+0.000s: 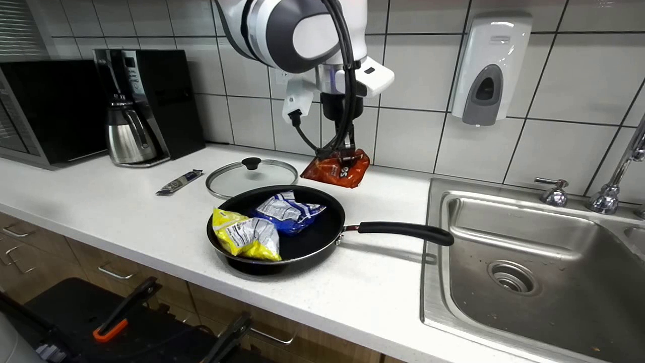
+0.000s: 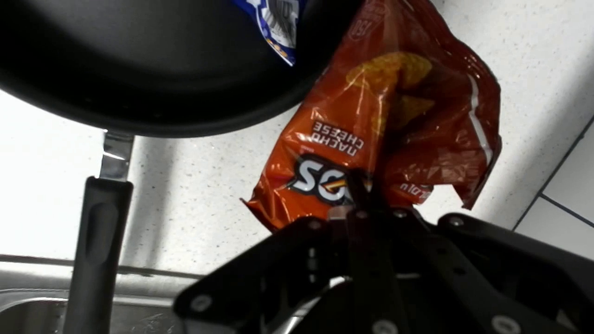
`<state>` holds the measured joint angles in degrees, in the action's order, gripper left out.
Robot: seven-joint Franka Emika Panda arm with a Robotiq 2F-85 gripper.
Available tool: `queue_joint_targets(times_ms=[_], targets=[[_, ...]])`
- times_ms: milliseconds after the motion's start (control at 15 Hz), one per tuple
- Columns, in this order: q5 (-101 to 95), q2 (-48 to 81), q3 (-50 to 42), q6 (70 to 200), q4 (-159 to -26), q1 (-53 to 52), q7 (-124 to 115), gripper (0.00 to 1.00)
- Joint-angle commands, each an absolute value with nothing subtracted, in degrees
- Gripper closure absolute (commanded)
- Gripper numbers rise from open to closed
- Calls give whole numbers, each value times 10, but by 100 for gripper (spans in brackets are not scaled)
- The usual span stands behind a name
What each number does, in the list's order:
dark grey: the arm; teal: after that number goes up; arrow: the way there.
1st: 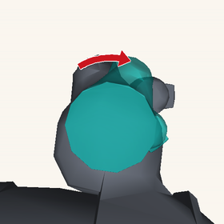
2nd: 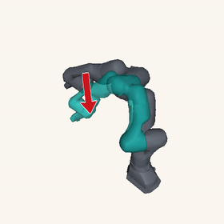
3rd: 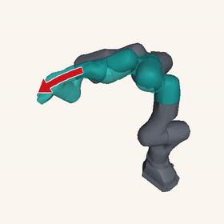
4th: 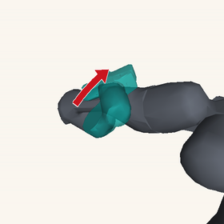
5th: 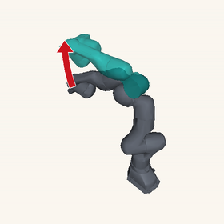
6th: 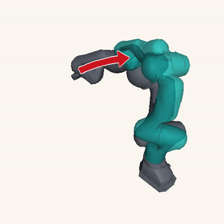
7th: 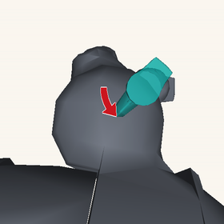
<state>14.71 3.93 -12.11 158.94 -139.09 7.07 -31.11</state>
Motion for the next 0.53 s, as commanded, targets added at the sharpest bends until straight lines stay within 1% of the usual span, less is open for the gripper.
queue_joint_targets(times_ms=[0,467], targets=[[111,-21,-119,1561,-1440,75,-330,100],[125,-38,-113,1515,-1473,85,-309,100]])
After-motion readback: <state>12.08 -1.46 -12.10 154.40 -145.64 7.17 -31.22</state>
